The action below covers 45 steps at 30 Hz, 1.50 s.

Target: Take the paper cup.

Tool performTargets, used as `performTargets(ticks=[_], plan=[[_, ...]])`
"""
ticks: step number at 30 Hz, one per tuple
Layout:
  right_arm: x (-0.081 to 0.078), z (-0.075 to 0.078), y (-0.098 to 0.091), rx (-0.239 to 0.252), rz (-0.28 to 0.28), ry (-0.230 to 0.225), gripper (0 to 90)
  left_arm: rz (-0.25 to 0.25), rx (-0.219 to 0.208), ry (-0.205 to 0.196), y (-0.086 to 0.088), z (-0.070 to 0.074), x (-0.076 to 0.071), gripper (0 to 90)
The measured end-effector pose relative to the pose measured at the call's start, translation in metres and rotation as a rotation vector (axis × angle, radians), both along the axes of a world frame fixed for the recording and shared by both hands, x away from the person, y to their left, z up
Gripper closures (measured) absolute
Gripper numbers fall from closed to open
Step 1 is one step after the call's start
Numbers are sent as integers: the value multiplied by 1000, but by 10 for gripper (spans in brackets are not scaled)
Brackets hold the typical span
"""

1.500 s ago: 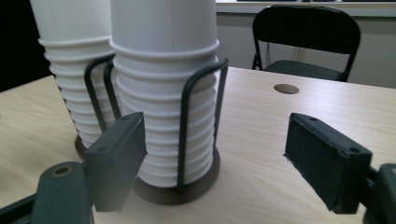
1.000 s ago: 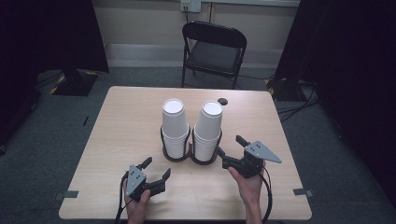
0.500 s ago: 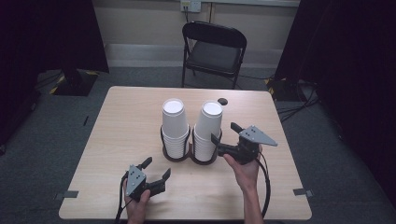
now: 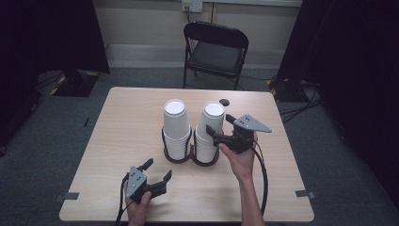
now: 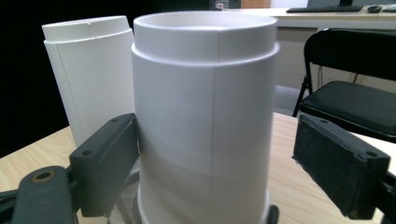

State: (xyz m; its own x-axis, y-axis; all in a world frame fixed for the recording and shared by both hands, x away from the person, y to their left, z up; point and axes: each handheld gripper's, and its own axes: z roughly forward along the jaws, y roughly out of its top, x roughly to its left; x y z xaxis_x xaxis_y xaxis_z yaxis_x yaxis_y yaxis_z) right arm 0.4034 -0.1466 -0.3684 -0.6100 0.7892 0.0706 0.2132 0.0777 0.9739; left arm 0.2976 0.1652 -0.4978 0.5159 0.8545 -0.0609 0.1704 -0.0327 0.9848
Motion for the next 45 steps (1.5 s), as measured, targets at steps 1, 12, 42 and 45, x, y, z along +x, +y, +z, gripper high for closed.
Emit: performTargets(ticks=[1, 12, 42, 45], plan=[[4, -1, 3, 1, 8, 5, 133, 1, -1, 2, 0, 0, 0, 178], [16, -5, 15, -3, 22, 19, 131, -1, 2, -1, 0, 0, 0, 178], [26, -15, 21, -25, 40, 64, 130, -3, 6, -4, 0, 0, 0, 178], [27, -15, 22, -33, 37, 64, 134, -5, 7, -2, 0, 0, 0, 178]])
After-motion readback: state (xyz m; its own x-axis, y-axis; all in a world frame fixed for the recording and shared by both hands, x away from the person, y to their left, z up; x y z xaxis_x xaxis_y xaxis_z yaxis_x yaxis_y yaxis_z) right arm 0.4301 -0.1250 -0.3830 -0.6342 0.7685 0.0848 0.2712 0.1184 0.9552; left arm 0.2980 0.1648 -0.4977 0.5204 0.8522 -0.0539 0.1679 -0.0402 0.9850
